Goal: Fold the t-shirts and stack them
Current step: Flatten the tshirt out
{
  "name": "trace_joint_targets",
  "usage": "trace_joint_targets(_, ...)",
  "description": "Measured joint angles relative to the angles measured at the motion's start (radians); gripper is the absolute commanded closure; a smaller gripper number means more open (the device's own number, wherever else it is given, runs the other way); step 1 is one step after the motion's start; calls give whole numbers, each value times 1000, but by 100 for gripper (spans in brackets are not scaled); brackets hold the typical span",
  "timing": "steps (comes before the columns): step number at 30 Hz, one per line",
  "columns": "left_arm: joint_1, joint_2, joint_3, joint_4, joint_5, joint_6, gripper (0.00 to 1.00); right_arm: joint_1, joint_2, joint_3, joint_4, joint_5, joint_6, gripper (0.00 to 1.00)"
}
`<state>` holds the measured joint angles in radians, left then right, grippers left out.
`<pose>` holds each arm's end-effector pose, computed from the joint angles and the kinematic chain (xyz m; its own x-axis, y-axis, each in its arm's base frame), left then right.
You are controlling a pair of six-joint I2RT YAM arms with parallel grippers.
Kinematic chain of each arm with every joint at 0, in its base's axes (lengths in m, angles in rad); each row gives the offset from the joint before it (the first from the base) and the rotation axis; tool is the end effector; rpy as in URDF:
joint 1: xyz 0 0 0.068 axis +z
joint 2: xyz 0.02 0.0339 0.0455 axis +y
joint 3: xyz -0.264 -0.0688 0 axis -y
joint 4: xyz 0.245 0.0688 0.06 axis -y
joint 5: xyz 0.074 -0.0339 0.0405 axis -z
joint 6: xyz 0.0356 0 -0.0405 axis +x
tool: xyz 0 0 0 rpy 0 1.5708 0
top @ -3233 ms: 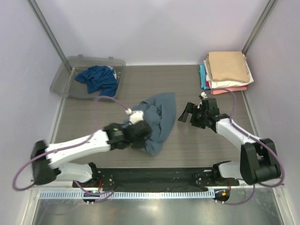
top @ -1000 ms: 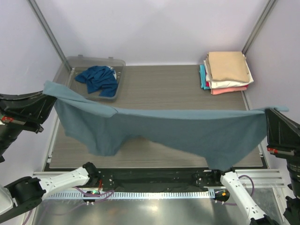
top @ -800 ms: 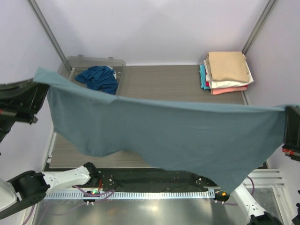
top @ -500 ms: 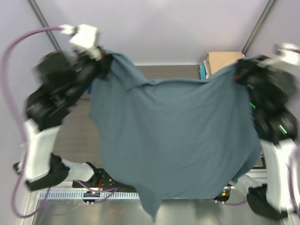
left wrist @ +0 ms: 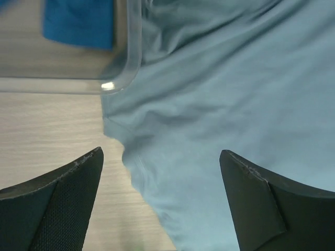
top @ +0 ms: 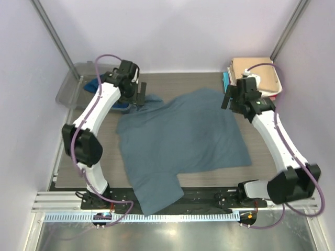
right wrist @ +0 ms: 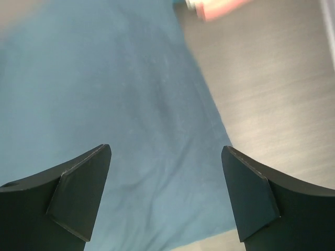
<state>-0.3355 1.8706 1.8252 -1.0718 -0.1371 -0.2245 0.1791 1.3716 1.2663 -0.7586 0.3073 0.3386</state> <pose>0.3730 -0.1249 0.3163 -0.8875 0.0759 -0.4546 0.0739 0.9970 0.0222 0.2851 0.0407 0.3241 -0.6979 0.1954 -0.6890 0.2707 0.9627 -0.0012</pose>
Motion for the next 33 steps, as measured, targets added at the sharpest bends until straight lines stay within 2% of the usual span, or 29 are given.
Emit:
trace_joint_targets(5,-13,-208,-14,51,5,-17,11,0,-155,28,57,-33,6,7)
trace_joint_targets(9,-14,-411,-211,148,18,-68,11,0,-167,-40,112,-108,12,7)
trace_joint_targets(12,-14,-484,-385,199,45,-119,14,0,-141,-132,166,-211,20,8)
trace_joint_targets(16,-27,-508,-609,264,79,-185,18,0,-25,-175,225,-351,30,11)
trace_joint_targets(21,-73,-557,-793,282,86,-271,20,0,84,-220,288,-406,51,10)
trace_joint_targets(23,-131,-613,-834,275,66,-305,20,0,66,-264,296,-380,74,7)
trace_joint_targets(25,-237,-689,-861,256,48,-354,21,0,13,-325,314,-334,93,5)
trace_joint_targets(30,-503,-877,-912,188,10,-511,21,0,-233,-484,329,-255,153,3)
trace_joint_targets(33,-604,-993,-980,145,2,-619,21,0,-366,-573,383,-248,193,2)
